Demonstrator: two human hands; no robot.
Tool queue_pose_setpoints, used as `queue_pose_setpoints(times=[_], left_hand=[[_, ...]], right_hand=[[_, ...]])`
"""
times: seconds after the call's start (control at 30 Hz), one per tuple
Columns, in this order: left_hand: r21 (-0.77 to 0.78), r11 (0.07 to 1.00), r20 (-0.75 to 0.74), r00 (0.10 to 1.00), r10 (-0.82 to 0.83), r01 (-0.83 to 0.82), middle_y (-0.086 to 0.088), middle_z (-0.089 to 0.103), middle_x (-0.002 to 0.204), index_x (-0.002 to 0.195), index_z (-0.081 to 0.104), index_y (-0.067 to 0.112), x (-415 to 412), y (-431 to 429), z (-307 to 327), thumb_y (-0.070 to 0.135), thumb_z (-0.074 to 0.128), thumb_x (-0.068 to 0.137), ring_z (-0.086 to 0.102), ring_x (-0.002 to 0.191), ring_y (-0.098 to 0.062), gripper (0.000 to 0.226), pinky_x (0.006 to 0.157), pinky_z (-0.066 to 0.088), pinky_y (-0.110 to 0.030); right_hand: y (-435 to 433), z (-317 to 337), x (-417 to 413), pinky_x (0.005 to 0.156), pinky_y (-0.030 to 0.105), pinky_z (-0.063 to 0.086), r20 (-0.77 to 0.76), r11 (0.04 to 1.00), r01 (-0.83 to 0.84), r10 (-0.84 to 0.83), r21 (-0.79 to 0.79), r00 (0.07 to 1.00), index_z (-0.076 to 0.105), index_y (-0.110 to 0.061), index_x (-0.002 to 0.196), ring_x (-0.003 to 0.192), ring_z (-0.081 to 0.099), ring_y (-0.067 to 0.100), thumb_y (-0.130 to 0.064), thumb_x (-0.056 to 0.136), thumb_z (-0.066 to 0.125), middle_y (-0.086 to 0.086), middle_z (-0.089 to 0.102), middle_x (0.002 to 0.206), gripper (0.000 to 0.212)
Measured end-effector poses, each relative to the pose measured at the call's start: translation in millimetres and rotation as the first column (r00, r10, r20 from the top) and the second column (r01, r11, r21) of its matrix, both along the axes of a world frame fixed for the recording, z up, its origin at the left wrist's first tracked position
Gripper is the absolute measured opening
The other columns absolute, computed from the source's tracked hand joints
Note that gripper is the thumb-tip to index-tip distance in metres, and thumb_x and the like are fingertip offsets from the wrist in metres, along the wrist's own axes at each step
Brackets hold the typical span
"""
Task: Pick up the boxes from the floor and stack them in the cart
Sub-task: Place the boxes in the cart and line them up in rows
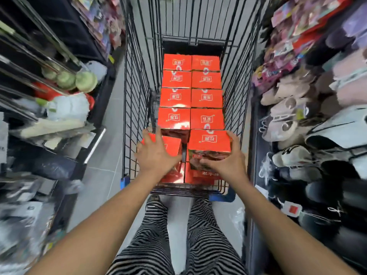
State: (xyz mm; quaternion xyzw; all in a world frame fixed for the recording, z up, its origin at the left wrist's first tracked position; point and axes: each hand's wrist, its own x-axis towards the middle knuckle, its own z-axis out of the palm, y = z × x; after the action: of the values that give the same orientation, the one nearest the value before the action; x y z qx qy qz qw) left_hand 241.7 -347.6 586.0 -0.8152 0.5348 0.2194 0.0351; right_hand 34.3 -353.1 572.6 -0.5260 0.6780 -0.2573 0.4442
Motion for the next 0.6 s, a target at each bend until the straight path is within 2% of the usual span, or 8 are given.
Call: queue_pose_setpoints(times=[0.07,0.2,0.27,0.33,0.43,0.47,0.53,0.6], left_hand=[[0.017,0.999,0.000,0.999,0.047,-0.047,-0.019,0.012,0.154,0.150,0.007,0.024,-5.8,-6.9,-7.5,0.075,0.065,0.063,0.032,0.131,-0.046,0.117,0.098,0.042,-0.056],[0.011,0.992,-0.021,0.991,0.128,-0.128,-0.020,0.007,0.155,0.151,0.005,0.023,-16.8,-16.8,-18.6,0.071,0.066,0.067,0.028,0.132,-0.048,0.114,0.101,0.036,-0.056],[0.000,0.986,-0.079,0.983,0.168,-0.169,-0.019,0.004,0.156,0.151,0.005,0.024,-20.1,-20.2,-27.0,0.072,0.062,0.070,0.026,0.134,-0.047,0.110,0.104,0.033,-0.056],[-0.039,0.983,-0.183,0.968,0.171,-0.181,-0.019,0.002,0.157,0.152,0.006,0.023,-20.6,-21.3,-34.1,0.075,0.052,0.076,0.022,0.138,-0.045,0.103,0.107,0.031,-0.054],[-0.071,0.984,-0.259,0.956,0.137,-0.160,-0.015,-0.003,0.159,0.153,0.001,0.023,-17.3,-20.1,-42.1,0.073,0.048,0.081,0.012,0.143,-0.040,0.100,0.111,0.024,-0.054],[-0.083,0.982,-0.283,0.949,0.139,-0.168,-0.015,-0.001,0.159,0.153,0.001,0.021,-14.2,-19.8,-43.2,0.069,0.053,0.081,0.011,0.144,-0.039,0.101,0.113,0.022,-0.052],[-0.114,0.970,-0.384,0.910,0.157,-0.215,-0.015,0.013,0.158,0.153,0.006,0.016,-3.0,-21.4,-48.8,0.063,0.063,0.078,0.019,0.143,-0.034,0.105,0.116,0.022,-0.049],[-0.071,0.949,-0.534,0.815,0.225,-0.308,-0.009,0.035,0.151,0.151,0.014,0.018,10.9,-24.3,-54.8,0.062,0.072,0.069,0.036,0.137,-0.026,0.110,0.112,0.032,-0.048]], right_hand=[[-11.9,-7.1,-5.5,0.105,0.031,0.042,-0.003,0.998,-0.060,0.060,0.019,0.998,0.031,-0.041,0.136,0.118,0.053,0.012,-0.034,0.048,0.096,-0.007,0.056,0.128,0.110],[-27.3,-14.7,-11.6,0.099,0.018,0.036,0.015,0.992,-0.111,0.110,0.056,0.994,0.032,-0.032,0.139,0.114,0.049,0.006,-0.029,0.051,0.096,-0.014,0.050,0.122,0.109],[-31.7,-21.1,-11.8,0.104,0.024,0.039,0.040,0.991,-0.120,0.118,0.060,0.992,0.030,-0.035,0.139,0.118,0.049,0.008,-0.035,0.049,0.095,-0.011,0.050,0.127,0.111],[-29.7,-26.1,-10.3,0.109,0.036,0.040,0.078,0.990,-0.121,0.115,0.074,0.990,0.025,-0.043,0.139,0.125,0.048,0.011,-0.051,0.048,0.090,-0.007,0.047,0.137,0.113],[-21.4,-33.9,-10.5,0.112,0.049,0.036,0.115,0.974,-0.178,0.162,0.144,0.980,0.010,-0.061,0.139,0.139,0.035,0.013,-0.068,0.051,0.082,-0.009,0.031,0.153,0.114],[-19.8,-33.4,-10.8,0.113,0.050,0.034,0.130,0.968,-0.181,0.160,0.174,0.979,0.005,-0.063,0.139,0.141,0.032,0.014,-0.070,0.051,0.082,-0.010,0.025,0.156,0.117],[-21.4,-32.4,-12.1,0.114,0.048,0.032,0.195,0.966,-0.147,0.105,0.214,0.975,0.000,-0.055,0.145,0.142,0.031,0.013,-0.066,0.053,0.084,-0.008,0.021,0.159,0.125],[-29.4,-34.1,-13.7,0.112,0.043,0.034,0.249,0.962,-0.082,0.016,0.259,0.968,-0.004,-0.042,0.151,0.135,0.040,0.012,-0.053,0.058,0.085,-0.003,0.029,0.157,0.128]])
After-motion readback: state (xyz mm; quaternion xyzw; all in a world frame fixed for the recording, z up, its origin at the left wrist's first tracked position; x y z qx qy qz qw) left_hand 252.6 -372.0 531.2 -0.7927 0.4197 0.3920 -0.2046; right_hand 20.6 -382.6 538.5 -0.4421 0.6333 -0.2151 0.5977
